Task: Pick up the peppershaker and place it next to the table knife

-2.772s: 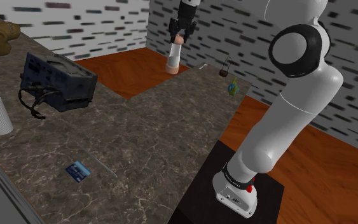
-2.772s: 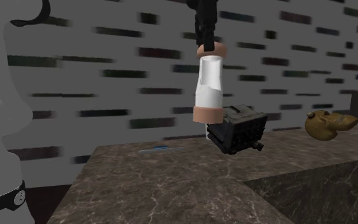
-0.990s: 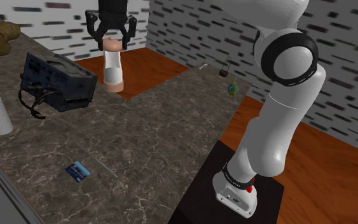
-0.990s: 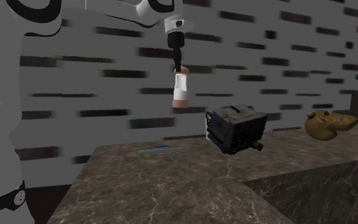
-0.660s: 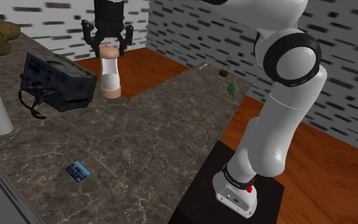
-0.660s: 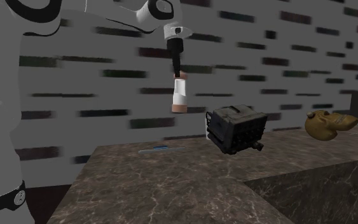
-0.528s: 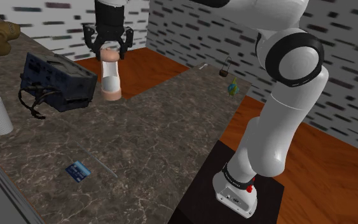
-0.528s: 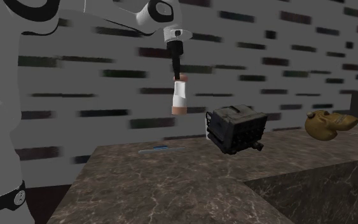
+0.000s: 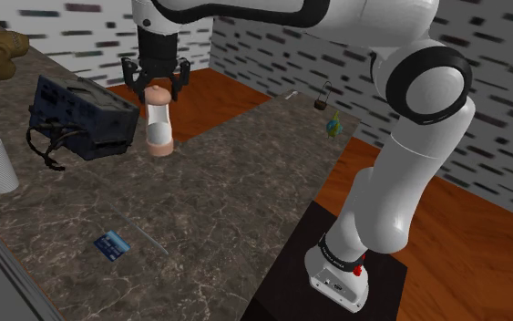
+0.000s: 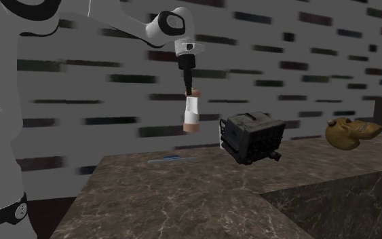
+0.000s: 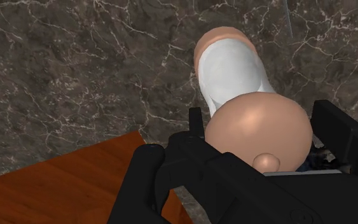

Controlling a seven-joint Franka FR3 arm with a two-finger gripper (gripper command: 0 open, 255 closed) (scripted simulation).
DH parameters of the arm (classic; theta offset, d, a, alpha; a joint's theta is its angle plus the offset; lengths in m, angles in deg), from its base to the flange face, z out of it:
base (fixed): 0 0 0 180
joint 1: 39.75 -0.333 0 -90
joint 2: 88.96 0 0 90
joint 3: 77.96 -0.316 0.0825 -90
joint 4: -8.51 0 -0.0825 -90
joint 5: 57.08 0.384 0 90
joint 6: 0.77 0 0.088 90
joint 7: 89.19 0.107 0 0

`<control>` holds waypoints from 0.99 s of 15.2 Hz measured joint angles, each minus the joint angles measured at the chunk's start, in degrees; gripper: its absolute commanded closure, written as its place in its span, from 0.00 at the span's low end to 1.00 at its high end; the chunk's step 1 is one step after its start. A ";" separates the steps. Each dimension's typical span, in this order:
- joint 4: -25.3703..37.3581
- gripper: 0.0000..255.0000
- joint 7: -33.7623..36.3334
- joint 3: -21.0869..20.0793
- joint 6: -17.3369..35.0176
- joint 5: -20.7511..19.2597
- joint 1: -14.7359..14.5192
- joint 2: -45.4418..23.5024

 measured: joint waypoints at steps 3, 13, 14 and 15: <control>-2.62 1.00 0.16 0.00 2.38 -0.01 0.00 0.23; -10.58 1.00 0.51 0.07 10.23 -0.13 0.10 0.33; -11.15 1.00 0.58 0.06 10.90 -0.16 0.08 0.23; -11.69 1.00 0.44 0.14 11.58 -0.16 0.18 0.11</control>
